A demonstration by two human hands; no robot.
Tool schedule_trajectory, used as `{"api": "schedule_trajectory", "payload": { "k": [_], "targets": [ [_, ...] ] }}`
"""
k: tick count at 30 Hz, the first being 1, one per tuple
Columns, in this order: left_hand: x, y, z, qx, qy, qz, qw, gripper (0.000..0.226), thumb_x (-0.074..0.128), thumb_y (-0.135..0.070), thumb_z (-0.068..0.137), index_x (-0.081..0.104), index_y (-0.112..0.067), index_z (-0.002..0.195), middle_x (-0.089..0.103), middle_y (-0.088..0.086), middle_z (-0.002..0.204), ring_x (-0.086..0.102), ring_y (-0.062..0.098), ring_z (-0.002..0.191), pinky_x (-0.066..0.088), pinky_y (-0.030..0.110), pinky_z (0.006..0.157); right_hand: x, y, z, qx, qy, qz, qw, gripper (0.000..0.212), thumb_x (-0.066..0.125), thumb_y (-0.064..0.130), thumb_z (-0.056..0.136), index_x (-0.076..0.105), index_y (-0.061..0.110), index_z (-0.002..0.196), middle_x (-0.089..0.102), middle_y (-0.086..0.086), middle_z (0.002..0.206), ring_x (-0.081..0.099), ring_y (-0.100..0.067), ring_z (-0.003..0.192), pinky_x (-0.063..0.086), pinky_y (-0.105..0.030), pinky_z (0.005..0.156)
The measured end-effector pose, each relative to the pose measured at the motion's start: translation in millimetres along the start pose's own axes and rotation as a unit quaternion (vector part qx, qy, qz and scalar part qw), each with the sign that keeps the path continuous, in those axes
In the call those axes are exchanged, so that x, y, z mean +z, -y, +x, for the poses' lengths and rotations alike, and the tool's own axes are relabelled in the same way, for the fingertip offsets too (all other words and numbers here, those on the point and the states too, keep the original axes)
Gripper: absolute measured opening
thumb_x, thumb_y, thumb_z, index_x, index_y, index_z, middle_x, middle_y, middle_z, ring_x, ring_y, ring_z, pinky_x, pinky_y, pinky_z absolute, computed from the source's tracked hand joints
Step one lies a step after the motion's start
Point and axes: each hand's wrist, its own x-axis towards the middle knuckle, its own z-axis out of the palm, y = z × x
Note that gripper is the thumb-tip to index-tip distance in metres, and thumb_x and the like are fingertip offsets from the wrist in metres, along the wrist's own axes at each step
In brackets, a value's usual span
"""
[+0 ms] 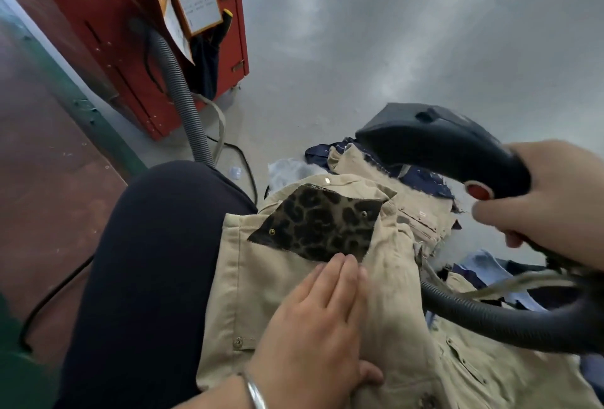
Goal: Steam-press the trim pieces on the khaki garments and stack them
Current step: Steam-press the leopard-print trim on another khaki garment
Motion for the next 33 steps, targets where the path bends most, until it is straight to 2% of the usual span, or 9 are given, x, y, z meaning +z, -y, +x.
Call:
{"api": "schedule_trajectory", "payload": {
  "k": [3,5,8,12,17,21,24,29,33],
  "targets": [
    [7,-4,-1,0.032,-0.011,0.019,0.999,0.098,0.060,-0.084,0.045,0.073,-0.011,0.108,0.069,0.006,0.114,0.064,0.018,0.109,0.051,0.028,0.092,5,0,-35,-0.036,0.003,-0.045,0.998,0.031,0.084,0.014,0.055,0.059,0.029,0.064,0.058,0.007,0.047,0.058,-0.011,0.048,0.048,-0.038,0.050],
    [11,-7,-1,0.049,-0.019,0.028,0.998,0.093,0.059,-0.081,0.049,0.073,-0.012,0.109,0.069,0.005,0.114,0.063,0.017,0.110,0.051,0.028,0.093,17,4,-53,-0.061,0.029,-0.072,0.995,0.037,0.085,0.020,0.053,0.055,0.036,0.066,0.051,0.011,0.046,0.050,0.000,0.049,0.041,-0.029,0.046],
    [13,-7,-2,0.073,-0.026,0.051,0.996,0.077,0.042,-0.070,0.069,0.072,-0.013,0.112,0.068,0.006,0.117,0.062,0.018,0.112,0.051,0.027,0.092,30,12,-56,-0.047,0.063,-0.128,0.989,0.020,0.067,0.036,0.054,0.056,0.041,0.071,0.057,0.011,0.052,0.051,-0.003,0.046,0.042,-0.030,0.046],
    [14,-5,-4,0.088,-0.035,0.084,0.992,0.069,0.028,-0.058,0.082,0.069,-0.014,0.116,0.067,0.007,0.118,0.061,0.021,0.114,0.051,0.028,0.092,42,32,-23,-0.023,0.056,-0.215,0.975,0.014,0.065,0.034,0.073,0.055,0.037,0.082,0.056,0.013,0.064,0.051,-0.002,0.057,0.031,-0.021,0.045],
    [16,-7,-4,0.078,-0.060,0.070,0.993,0.067,0.025,-0.055,0.084,0.071,-0.016,0.112,0.069,0.005,0.115,0.063,0.019,0.111,0.052,0.027,0.089,41,47,14,-0.023,-0.023,-0.162,0.986,0.018,0.068,0.031,0.077,0.061,0.027,0.093,0.057,0.008,0.070,0.052,-0.014,0.059,0.030,-0.022,0.048],
    [15,-6,-5,0.078,-0.043,0.074,0.993,0.068,0.028,-0.059,0.084,0.068,-0.016,0.117,0.067,0.004,0.120,0.060,0.018,0.115,0.050,0.026,0.093,5,35,13,-0.025,-0.048,-0.055,0.997,0.016,0.068,0.034,0.065,0.059,0.024,0.073,0.060,0.000,0.045,0.058,-0.015,0.037,0.042,-0.024,0.041],
    [16,-6,-5,0.075,-0.042,0.080,0.993,0.068,0.030,-0.061,0.083,0.068,-0.015,0.118,0.066,0.004,0.121,0.059,0.017,0.117,0.050,0.026,0.093,-13,24,-13,-0.027,-0.004,-0.024,0.999,0.021,0.070,0.038,0.056,0.063,0.029,0.073,0.059,0.010,0.041,0.052,-0.006,0.028,0.041,-0.027,0.031],
    [18,-8,-2,0.082,-0.055,0.095,0.991,0.065,0.033,-0.058,0.084,0.070,-0.013,0.113,0.068,0.005,0.117,0.061,0.018,0.114,0.051,0.026,0.090,17,18,-36,-0.044,0.081,-0.150,0.984,0.021,0.070,0.034,0.053,0.052,0.041,0.061,0.056,0.009,0.050,0.055,-0.007,0.052,0.043,-0.030,0.051],
    [18,-5,-2,0.089,-0.046,0.101,0.990,0.066,0.029,-0.057,0.083,0.071,-0.016,0.112,0.069,0.004,0.114,0.063,0.019,0.110,0.052,0.027,0.088,30,42,-16,-0.051,0.120,-0.242,0.962,0.011,0.064,0.033,0.074,0.055,0.035,0.081,0.056,0.012,0.062,0.051,0.002,0.055,0.030,-0.019,0.044]
  ]
}}
